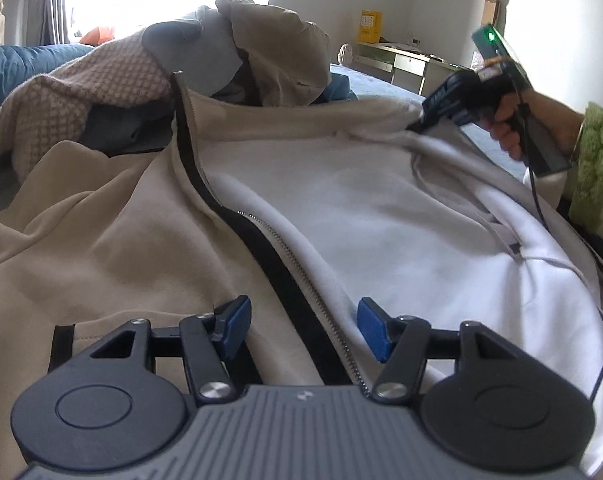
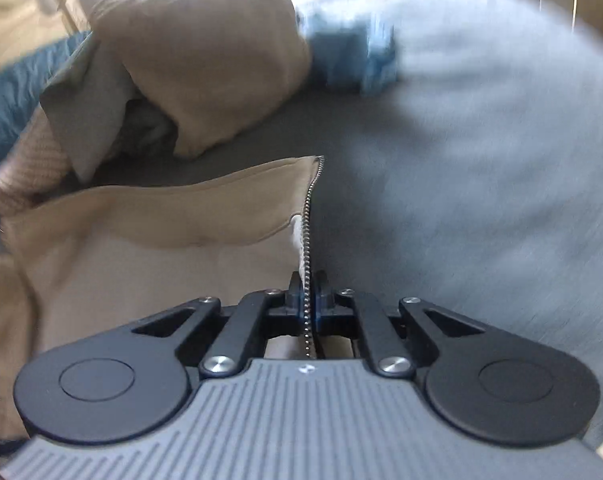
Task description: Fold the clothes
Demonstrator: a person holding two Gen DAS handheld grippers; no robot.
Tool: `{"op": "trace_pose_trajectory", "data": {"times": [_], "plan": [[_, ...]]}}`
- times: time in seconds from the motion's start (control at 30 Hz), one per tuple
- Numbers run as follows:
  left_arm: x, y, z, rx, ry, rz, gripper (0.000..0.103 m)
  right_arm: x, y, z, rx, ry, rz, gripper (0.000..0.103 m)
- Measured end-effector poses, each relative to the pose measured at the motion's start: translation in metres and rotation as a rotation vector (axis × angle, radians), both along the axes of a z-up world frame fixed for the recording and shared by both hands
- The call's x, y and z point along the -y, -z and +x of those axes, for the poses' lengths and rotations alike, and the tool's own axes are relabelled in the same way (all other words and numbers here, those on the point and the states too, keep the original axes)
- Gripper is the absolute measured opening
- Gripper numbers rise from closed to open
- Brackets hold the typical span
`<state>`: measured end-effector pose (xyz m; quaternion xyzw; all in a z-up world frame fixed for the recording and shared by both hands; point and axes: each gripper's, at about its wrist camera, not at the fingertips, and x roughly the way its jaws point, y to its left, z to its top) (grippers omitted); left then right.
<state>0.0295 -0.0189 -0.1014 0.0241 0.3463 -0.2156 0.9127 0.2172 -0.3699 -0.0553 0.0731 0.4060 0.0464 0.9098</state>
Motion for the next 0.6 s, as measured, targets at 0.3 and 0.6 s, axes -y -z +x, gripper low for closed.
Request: {"op": "trace_pose_trajectory", "data": {"times": [0.3,0.6], "plan": [[-0.006,0.004,0.007,-0.037,0.001,-0.011,0.061,0.017,-0.022,0.008,0.16,0.128,-0.184,0.002],[-0.01,0.0,0.004,-0.045,-0.003,-0.048,0.062,0.02,0.013,0.036,0.094,0.138,-0.207,0.005]]}}
